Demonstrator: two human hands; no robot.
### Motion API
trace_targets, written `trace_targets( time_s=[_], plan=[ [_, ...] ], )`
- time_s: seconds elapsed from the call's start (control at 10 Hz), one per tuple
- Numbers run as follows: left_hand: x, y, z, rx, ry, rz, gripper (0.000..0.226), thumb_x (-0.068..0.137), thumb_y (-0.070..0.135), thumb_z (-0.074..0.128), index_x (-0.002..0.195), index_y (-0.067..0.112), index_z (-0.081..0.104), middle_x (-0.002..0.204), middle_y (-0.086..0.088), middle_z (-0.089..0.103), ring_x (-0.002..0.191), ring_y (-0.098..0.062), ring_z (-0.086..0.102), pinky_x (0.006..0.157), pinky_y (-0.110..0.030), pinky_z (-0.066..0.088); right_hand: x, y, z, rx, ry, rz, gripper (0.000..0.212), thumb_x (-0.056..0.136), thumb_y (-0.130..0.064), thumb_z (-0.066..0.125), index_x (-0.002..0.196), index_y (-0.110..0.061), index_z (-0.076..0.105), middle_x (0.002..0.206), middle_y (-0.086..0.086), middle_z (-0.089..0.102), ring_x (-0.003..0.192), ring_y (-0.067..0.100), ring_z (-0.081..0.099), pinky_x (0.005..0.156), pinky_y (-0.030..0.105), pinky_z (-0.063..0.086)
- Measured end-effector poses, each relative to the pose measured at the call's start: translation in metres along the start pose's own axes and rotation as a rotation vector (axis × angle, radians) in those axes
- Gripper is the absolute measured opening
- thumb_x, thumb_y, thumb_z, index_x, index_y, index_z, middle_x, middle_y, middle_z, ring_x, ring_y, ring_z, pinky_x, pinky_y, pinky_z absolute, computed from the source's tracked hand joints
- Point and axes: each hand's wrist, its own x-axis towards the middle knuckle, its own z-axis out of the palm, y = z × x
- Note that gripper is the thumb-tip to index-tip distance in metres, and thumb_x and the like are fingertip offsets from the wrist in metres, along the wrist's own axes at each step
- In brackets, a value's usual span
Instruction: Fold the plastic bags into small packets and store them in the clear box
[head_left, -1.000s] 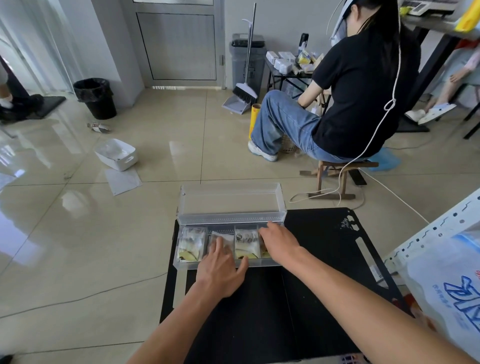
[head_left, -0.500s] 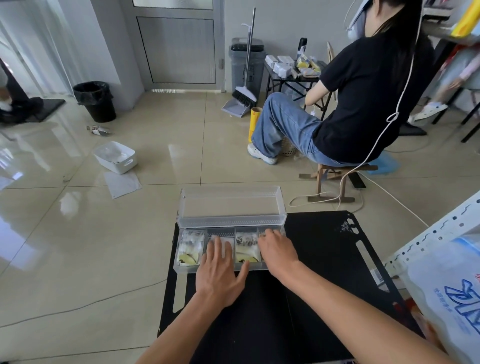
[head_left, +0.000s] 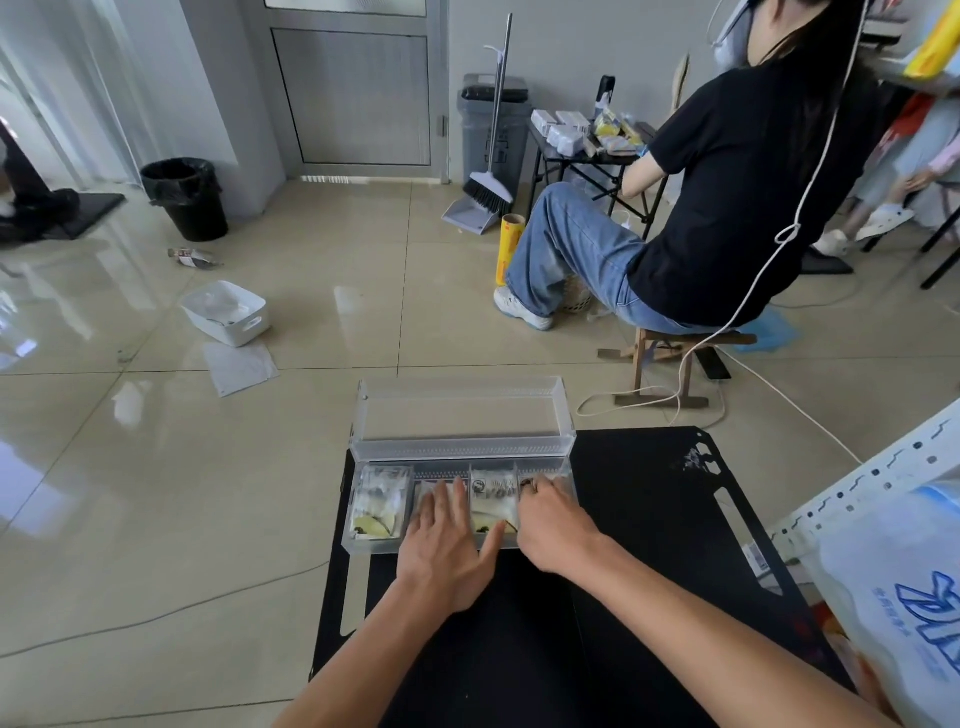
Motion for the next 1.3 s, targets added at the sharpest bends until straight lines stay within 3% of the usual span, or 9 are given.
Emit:
trace_targets(
  time_s=[0.3, 0.4, 0.5, 0.6, 0.7, 0.8, 1.0, 1.2, 1.3],
  plan=[
    [0.009, 0.006, -0.024, -0.100, -0.229, -0.070, 0.093, 0.098, 0.077, 0.015, 0.164, 0.019, -0.012, 0.171, -0.008, -0.020, 0.159, -0.027, -0.016, 0.128, -0.047, -0.002, 0.007, 0.010, 0.006, -0.090, -0.080, -0.147, 0.047, 0.102, -0.004, 0.035, 0.145, 0.013, 0.044, 0.153, 0.034, 0.040, 0.143, 0.048, 0.033, 0.121, 0.054, 0.027],
    [0.011, 0.003, -0.025, -0.149, -0.191, -0.045, 0.094, 0.097, 0.077, 0.019, 0.159, 0.024, -0.026, 0.171, -0.010, -0.019, 0.159, -0.029, -0.014, 0.127, -0.051, 0.001, 0.006, 0.010, -0.009, -0.043, -0.034, -0.170, 0.035, 0.101, 0.003, 0.043, 0.132, 0.006, 0.059, 0.132, 0.025, 0.062, 0.125, 0.043, 0.057, 0.105, 0.048, 0.048],
    [0.007, 0.001, -0.015, -0.111, -0.149, -0.029, 0.096, 0.098, 0.075, 0.015, 0.159, 0.013, -0.025, 0.171, -0.012, -0.019, 0.159, -0.028, -0.013, 0.128, -0.048, 0.002, 0.002, 0.007, -0.002, -0.053, 0.061, -0.107, 0.030, 0.100, 0.001, 0.049, 0.128, 0.005, 0.057, 0.125, 0.024, 0.064, 0.115, 0.039, 0.061, 0.098, 0.045, 0.051],
    [0.004, 0.001, -0.009, -0.078, -0.120, -0.031, 0.093, 0.100, 0.072, 0.011, 0.162, 0.007, -0.014, 0.170, -0.012, -0.024, 0.157, -0.028, -0.022, 0.128, -0.046, -0.006, -0.001, 0.004, 0.020, -0.026, 0.097, -0.110, 0.041, 0.102, -0.002, 0.046, 0.142, 0.004, 0.043, 0.143, 0.033, 0.050, 0.135, 0.045, 0.043, 0.116, 0.049, 0.038],
    [0.005, 0.003, -0.005, -0.044, -0.071, -0.051, 0.093, 0.100, 0.072, 0.010, 0.163, 0.007, -0.010, 0.168, -0.011, -0.028, 0.154, -0.029, -0.029, 0.126, -0.046, -0.014, -0.001, 0.005, 0.024, -0.117, 0.027, -0.113, 0.046, 0.109, -0.013, 0.035, 0.152, 0.001, 0.034, 0.157, 0.033, 0.032, 0.148, 0.046, 0.025, 0.122, 0.051, 0.028],
    [0.001, 0.006, -0.004, -0.073, -0.053, -0.059, 0.091, 0.101, 0.070, 0.012, 0.162, 0.009, -0.017, 0.168, -0.013, -0.028, 0.155, -0.029, -0.028, 0.128, -0.046, -0.012, -0.002, 0.005, 0.014, 0.081, 0.025, -0.017, 0.034, 0.101, -0.004, 0.046, 0.135, 0.001, 0.050, 0.133, 0.025, 0.057, 0.127, 0.040, 0.042, 0.104, 0.045, 0.045],
    [-0.013, 0.004, -0.014, -0.070, -0.035, -0.033, 0.086, 0.104, 0.065, 0.017, 0.160, 0.013, -0.022, 0.168, -0.010, -0.029, 0.157, -0.026, -0.022, 0.129, -0.044, -0.008, -0.013, 0.010, -0.008, 0.133, 0.079, 0.029, 0.020, 0.098, -0.001, 0.055, 0.114, 0.000, 0.068, 0.115, 0.017, 0.066, 0.117, 0.036, 0.051, 0.100, 0.043, 0.047],
    [-0.035, 0.006, -0.051, -0.121, -0.082, -0.014, 0.080, 0.108, 0.055, 0.022, 0.163, 0.006, -0.010, 0.171, -0.008, -0.021, 0.160, -0.024, -0.012, 0.130, -0.042, 0.000, -0.051, 0.018, -0.036, 0.222, 0.180, 0.050, 0.033, 0.104, 0.000, 0.037, 0.109, -0.006, 0.070, 0.114, 0.014, 0.065, 0.107, 0.028, 0.061, 0.091, 0.037, 0.054],
    [-0.048, 0.006, -0.084, -0.131, -0.096, 0.002, 0.070, 0.111, 0.044, 0.025, 0.164, 0.003, 0.002, 0.173, -0.015, -0.004, 0.161, -0.030, -0.001, 0.129, -0.044, 0.008, -0.071, 0.024, -0.073, 0.231, 0.156, 0.083, 0.036, 0.105, -0.002, 0.032, 0.100, -0.003, 0.067, 0.110, 0.014, 0.066, 0.101, 0.026, 0.061, 0.082, 0.036, 0.051]
  ],
)
